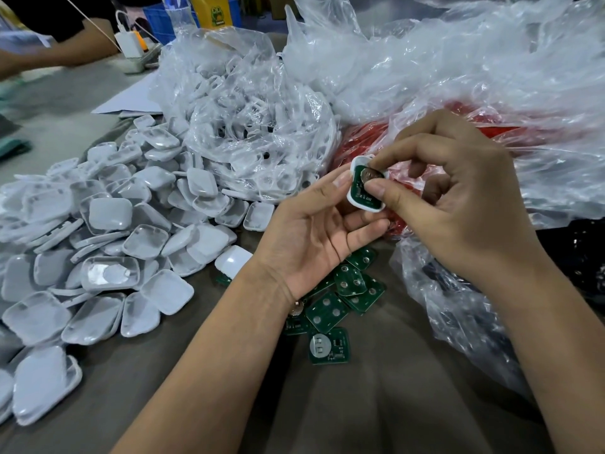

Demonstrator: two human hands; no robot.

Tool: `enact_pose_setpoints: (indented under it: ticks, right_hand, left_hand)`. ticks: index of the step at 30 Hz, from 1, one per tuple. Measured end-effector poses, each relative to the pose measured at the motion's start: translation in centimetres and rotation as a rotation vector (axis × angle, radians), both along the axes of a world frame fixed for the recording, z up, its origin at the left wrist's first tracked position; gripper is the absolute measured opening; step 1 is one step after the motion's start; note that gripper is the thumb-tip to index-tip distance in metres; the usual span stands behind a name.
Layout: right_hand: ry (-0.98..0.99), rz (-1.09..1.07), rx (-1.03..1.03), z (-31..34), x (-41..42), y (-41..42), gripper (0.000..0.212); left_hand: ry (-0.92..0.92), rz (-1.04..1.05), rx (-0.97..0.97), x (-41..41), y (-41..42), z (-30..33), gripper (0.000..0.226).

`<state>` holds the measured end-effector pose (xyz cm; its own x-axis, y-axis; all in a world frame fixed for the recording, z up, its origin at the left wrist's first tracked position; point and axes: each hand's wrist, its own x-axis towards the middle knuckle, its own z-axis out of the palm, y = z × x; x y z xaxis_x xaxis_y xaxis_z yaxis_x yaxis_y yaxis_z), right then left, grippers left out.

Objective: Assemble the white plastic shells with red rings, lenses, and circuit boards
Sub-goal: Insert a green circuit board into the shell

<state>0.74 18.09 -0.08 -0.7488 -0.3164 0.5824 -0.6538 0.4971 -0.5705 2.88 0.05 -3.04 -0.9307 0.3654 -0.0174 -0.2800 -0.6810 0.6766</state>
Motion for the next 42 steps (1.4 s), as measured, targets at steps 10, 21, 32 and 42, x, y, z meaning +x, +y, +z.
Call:
enact_pose_setpoints:
  ticks: [10,21,32,42]
  right_hand:
    - [0.029,0.0,0.04,-0.23,-0.07,-0.34,0.01]
    - [0.037,-0.004,0.04,-0.03,0.08,-0.36,0.01]
    - [-0.059,0.054,-0.123,0.24,0.26,0.01,0.016]
    - [-0.105,0.069,-0.312,0.06,0.55,-0.23,0.022]
  left_hand:
    - [0.008,-0.015,0.028,-0.21,-0.05,-0.15,0.024]
    - [-0.004,0.02,0.04,-0.19,-0.09,-0.29,0.028]
    - [0.044,-0.002,0.053,0.1,-0.26,-0.16,0.03]
    - [0.065,-0.035,0.174,0.21,-0.12,0.04,0.038]
